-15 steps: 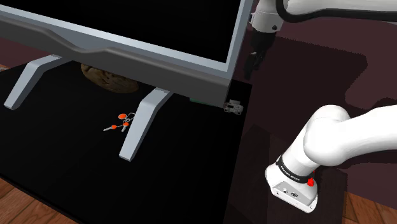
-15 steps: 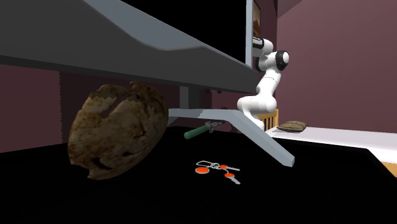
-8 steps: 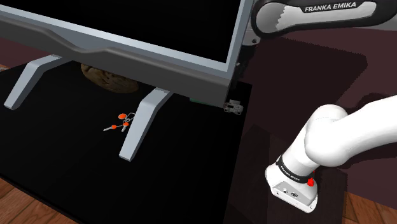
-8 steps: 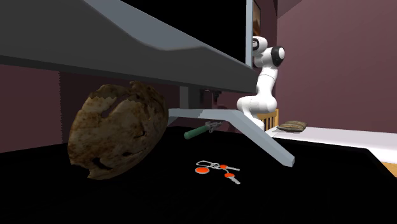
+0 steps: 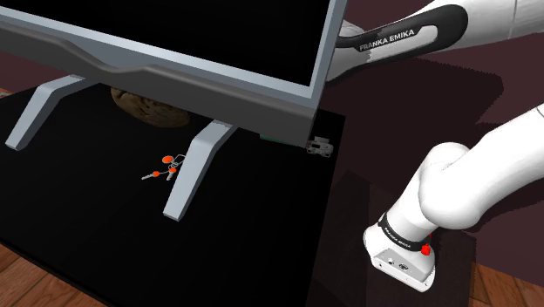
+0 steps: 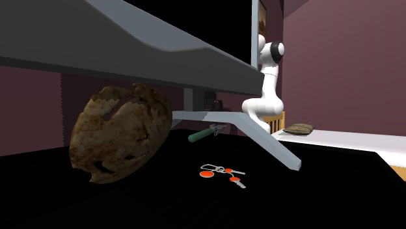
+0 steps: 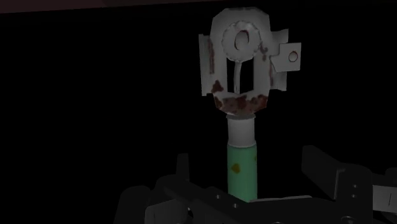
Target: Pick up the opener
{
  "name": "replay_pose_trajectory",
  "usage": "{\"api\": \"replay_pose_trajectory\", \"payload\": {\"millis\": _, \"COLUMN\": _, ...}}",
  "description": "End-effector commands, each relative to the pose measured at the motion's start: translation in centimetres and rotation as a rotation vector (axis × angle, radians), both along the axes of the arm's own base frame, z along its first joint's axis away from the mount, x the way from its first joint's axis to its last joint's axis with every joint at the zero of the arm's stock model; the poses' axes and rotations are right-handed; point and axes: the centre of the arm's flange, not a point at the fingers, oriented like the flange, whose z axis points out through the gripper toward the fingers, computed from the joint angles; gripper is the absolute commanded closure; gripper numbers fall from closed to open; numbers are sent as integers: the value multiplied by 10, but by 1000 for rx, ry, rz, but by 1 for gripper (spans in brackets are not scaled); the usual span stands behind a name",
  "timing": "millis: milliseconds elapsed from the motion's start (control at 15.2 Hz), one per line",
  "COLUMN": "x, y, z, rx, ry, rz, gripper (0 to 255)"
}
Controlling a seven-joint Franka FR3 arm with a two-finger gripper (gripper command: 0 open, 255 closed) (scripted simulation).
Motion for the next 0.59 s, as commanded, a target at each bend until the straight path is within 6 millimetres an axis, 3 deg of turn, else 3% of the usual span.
{"api": "replay_pose_trajectory", "payload": {"millis": 0, "x": 5, "y": 8, "z": -16, "rx": -4, "ry": 11, "rz": 28, "gripper": 0}}
{"api": "replay_pose_trajectory", "payload": {"millis": 528, "x": 5, "y": 8, "z": -51, "rx": -4, "ry": 11, "rz": 28, "gripper": 0}}
